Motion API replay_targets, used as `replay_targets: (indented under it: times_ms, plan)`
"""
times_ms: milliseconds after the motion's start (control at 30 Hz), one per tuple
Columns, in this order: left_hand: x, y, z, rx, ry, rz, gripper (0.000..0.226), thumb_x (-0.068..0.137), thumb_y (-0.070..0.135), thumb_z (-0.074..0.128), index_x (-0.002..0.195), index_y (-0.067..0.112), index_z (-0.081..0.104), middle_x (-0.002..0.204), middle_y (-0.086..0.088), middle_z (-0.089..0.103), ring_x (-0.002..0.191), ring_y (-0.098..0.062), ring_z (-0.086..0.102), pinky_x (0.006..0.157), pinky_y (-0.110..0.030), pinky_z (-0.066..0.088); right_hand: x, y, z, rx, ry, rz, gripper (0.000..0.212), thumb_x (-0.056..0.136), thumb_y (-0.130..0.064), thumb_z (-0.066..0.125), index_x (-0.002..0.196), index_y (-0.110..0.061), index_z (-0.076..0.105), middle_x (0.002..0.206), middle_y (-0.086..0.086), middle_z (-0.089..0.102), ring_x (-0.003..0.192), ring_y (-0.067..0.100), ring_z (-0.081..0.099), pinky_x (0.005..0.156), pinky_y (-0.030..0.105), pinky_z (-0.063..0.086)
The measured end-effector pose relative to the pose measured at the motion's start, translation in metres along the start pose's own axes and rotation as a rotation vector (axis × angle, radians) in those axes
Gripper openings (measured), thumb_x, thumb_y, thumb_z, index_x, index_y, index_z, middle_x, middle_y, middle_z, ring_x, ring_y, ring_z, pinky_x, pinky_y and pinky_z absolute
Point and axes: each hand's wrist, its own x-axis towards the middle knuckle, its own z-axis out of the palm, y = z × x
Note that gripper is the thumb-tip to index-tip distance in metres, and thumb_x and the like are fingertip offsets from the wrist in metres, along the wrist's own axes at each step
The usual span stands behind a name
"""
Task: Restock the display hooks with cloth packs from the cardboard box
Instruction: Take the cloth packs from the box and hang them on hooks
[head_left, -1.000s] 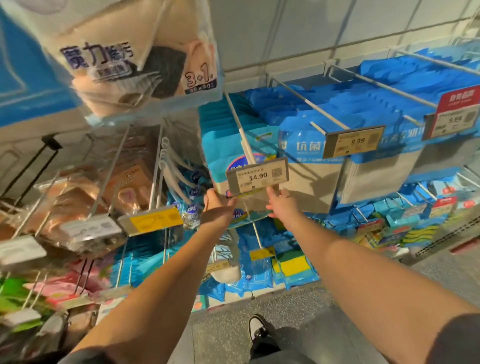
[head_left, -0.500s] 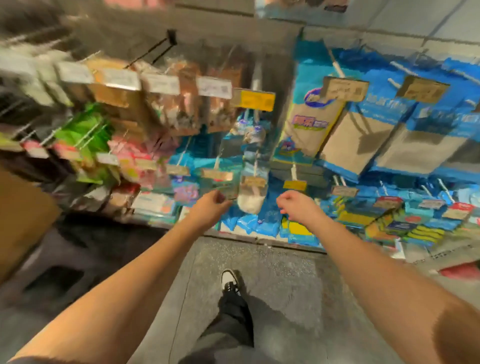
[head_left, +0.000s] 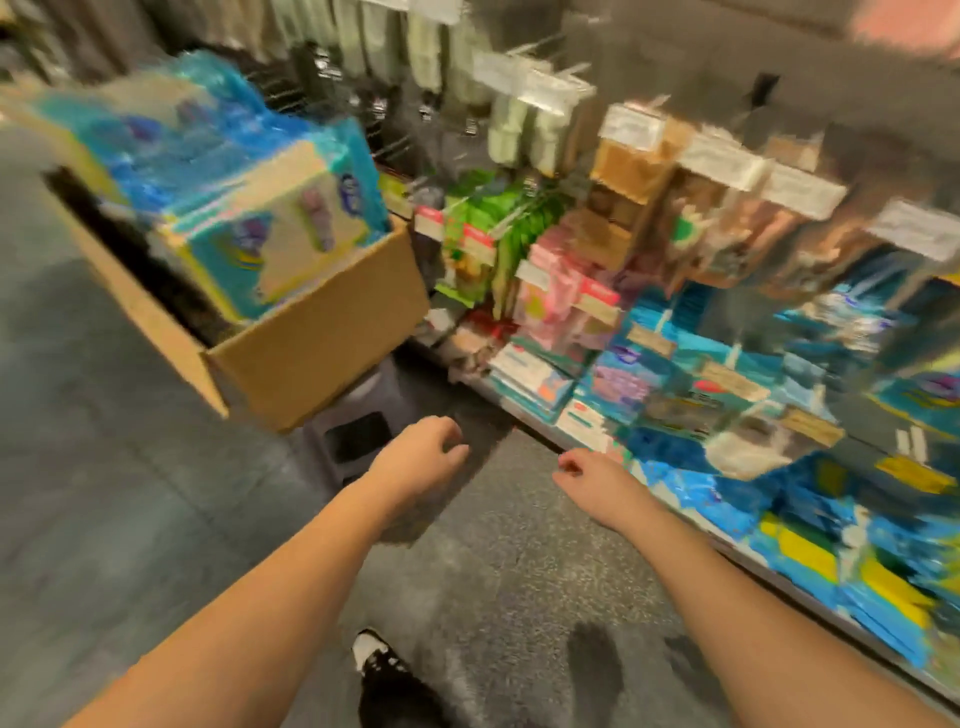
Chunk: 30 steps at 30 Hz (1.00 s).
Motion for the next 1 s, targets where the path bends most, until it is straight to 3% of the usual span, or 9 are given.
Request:
replay_targets:
  times_ms: [67, 200, 300, 433, 567, 700, 800, 900, 1000]
  plan:
    - [-0.009, -0.052, -0.036, 0.026, 0.011, -0.038, 0.029, 0.101, 0.041, 0.051, 0.122, 0.022, 0.06, 0.122, 0.004, 0.059, 0.104, -0.015, 0.058, 0.085, -0.032, 0.049, 0.018, -0.054, 0.023, -0.038, -0.033, -0.051, 0.027, 0.096, -0.031, 0.055, 0.11, -0.01, 0.065, 0.104, 0.007, 0.069, 0.093, 0.022, 0.063, 0.082, 0.035, 0.049]
    - [-0.024, -0.131, -0.108, 0.046, 0.097, -0.151, 0.031, 0.102, 0.036, 0.051, 0.125, 0.017, 0.06, 0.127, -0.003, 0.06, 0.115, -0.022, 0.058, 0.094, -0.034, 0.047, 0.048, -0.157, 0.046, -0.055, -0.108, -0.129, 0.028, 0.098, -0.038, 0.053, 0.121, -0.024, 0.06, 0.112, -0.003, 0.065, 0.088, 0.013, 0.061, 0.073, 0.028, 0.046]
    - [-0.026, -0.167, -0.153, 0.083, 0.145, -0.182, 0.037, 0.102, 0.036, 0.049, 0.13, 0.014, 0.057, 0.131, -0.006, 0.058, 0.121, -0.023, 0.055, 0.096, -0.032, 0.043, 0.07, -0.213, 0.052, -0.027, -0.111, -0.156, 0.034, 0.099, -0.042, 0.051, 0.129, -0.026, 0.056, 0.123, -0.006, 0.059, 0.102, 0.012, 0.058, 0.081, 0.025, 0.044]
    - [-0.014, -0.194, -0.199, 0.063, 0.2, -0.179, 0.038, 0.102, 0.033, 0.051, 0.132, 0.01, 0.056, 0.132, -0.01, 0.056, 0.124, -0.027, 0.054, 0.099, -0.032, 0.042, 0.098, -0.257, 0.052, -0.012, -0.091, -0.168, 0.036, 0.099, -0.042, 0.05, 0.132, -0.027, 0.056, 0.129, -0.005, 0.058, 0.109, 0.013, 0.056, 0.09, 0.027, 0.044]
    - [0.018, -0.204, -0.245, 0.047, 0.348, -0.144, 0.039, 0.101, 0.035, 0.051, 0.134, 0.016, 0.054, 0.132, -0.004, 0.053, 0.123, -0.021, 0.051, 0.102, -0.035, 0.043, 0.14, -0.295, 0.044, 0.043, -0.062, -0.191, 0.038, 0.101, -0.037, 0.051, 0.135, -0.022, 0.054, 0.127, -0.005, 0.059, 0.11, 0.014, 0.057, 0.087, 0.026, 0.042]
    - [0.076, -0.206, -0.29, 0.134, 0.439, -0.055, 0.044, 0.1, 0.036, 0.053, 0.14, 0.016, 0.049, 0.145, -0.003, 0.044, 0.135, -0.023, 0.037, 0.11, -0.038, 0.032, 0.203, -0.332, 0.038, 0.146, -0.03, -0.186, 0.038, 0.101, -0.036, 0.052, 0.135, -0.019, 0.054, 0.132, -0.002, 0.058, 0.119, 0.015, 0.054, 0.088, 0.024, 0.037]
    - [0.121, -0.206, -0.32, 0.208, 0.464, -0.062, 0.058, 0.097, 0.043, 0.057, 0.145, 0.016, 0.042, 0.149, -0.005, 0.04, 0.139, -0.026, 0.033, 0.112, -0.038, 0.029, 0.248, -0.357, 0.033, 0.278, -0.053, -0.155, 0.04, 0.101, -0.039, 0.051, 0.136, -0.021, 0.051, 0.126, -0.003, 0.057, 0.107, 0.012, 0.054, 0.085, 0.026, 0.038]
    - [0.162, -0.21, -0.339, 0.277, 0.405, -0.156, 0.084, 0.089, 0.063, 0.059, 0.152, 0.016, 0.03, 0.155, -0.007, 0.032, 0.142, -0.03, 0.028, 0.115, -0.04, 0.025, 0.287, -0.379, 0.031, 0.472, -0.094, -0.05, 0.037, 0.101, -0.039, 0.05, 0.134, -0.021, 0.048, 0.113, -0.007, 0.056, 0.089, 0.007, 0.056, 0.076, 0.027, 0.046]
    - [0.192, -0.214, -0.348, 0.286, 0.294, -0.24, 0.104, 0.082, 0.076, 0.057, 0.155, 0.013, 0.02, 0.158, -0.01, 0.028, 0.146, -0.031, 0.026, 0.118, -0.044, 0.023, 0.323, -0.395, 0.034, 0.642, -0.134, 0.033, 0.052, 0.1, -0.039, 0.052, 0.145, -0.018, 0.036, 0.112, -0.004, 0.058, 0.092, 0.009, 0.061, 0.091, 0.038, 0.055]
